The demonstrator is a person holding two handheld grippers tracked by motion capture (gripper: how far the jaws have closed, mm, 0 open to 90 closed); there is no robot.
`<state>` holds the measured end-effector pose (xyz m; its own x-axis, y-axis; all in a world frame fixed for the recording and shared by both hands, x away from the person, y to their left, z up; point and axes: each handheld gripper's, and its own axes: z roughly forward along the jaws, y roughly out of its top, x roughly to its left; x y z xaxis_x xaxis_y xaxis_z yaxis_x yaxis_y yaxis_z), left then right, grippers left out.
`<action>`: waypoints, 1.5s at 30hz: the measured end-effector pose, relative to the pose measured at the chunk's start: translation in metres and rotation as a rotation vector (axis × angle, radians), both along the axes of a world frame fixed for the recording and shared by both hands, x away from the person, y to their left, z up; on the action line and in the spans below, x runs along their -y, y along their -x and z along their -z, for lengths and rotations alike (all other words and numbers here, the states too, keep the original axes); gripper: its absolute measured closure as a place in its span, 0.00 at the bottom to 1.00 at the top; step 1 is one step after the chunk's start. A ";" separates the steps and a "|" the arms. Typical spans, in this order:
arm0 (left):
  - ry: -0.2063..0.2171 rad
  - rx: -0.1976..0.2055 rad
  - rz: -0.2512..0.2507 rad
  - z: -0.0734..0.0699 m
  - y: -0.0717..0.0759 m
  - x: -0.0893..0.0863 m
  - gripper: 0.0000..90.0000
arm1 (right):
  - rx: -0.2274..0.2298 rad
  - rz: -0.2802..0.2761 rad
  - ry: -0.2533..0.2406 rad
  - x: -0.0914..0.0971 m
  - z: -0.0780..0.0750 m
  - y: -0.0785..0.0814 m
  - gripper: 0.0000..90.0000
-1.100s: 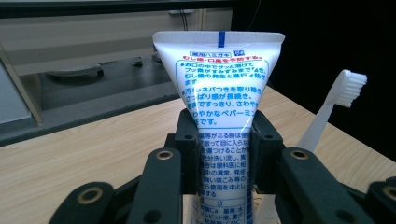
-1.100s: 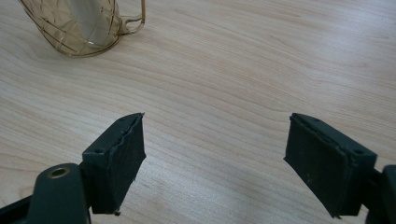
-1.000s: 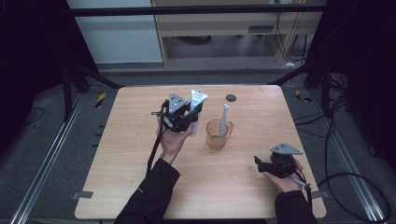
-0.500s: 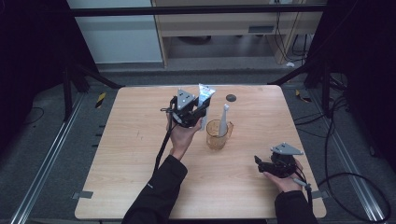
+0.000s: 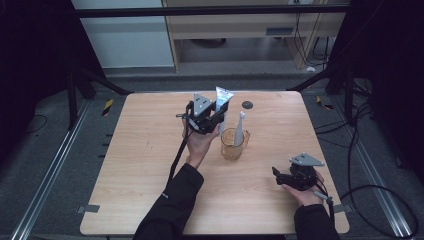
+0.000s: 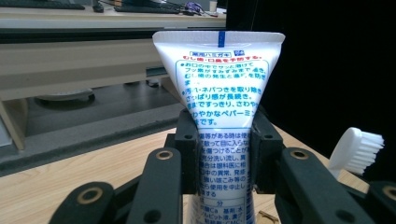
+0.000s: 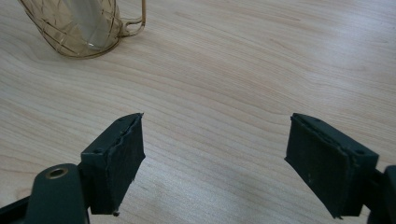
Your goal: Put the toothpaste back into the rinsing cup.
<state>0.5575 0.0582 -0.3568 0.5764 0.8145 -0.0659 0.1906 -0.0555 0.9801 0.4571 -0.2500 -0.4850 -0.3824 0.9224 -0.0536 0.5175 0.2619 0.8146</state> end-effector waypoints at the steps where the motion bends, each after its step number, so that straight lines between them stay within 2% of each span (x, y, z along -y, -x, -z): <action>1: 0.002 -0.001 0.001 0.001 -0.001 0.001 0.77 | 0.000 0.001 -0.002 0.000 0.000 0.000 0.21; 19: 0.023 0.007 0.027 0.015 -0.005 0.021 0.77 | 0.006 -0.002 0.001 0.000 0.000 0.000 0.22; 38: 0.006 -0.019 0.042 0.039 -0.009 0.031 0.76 | 0.000 -0.005 0.004 -0.001 0.001 0.000 0.22; 45: -0.014 -0.035 0.050 0.049 -0.009 0.033 0.76 | -0.002 -0.006 0.009 -0.001 0.002 0.000 0.22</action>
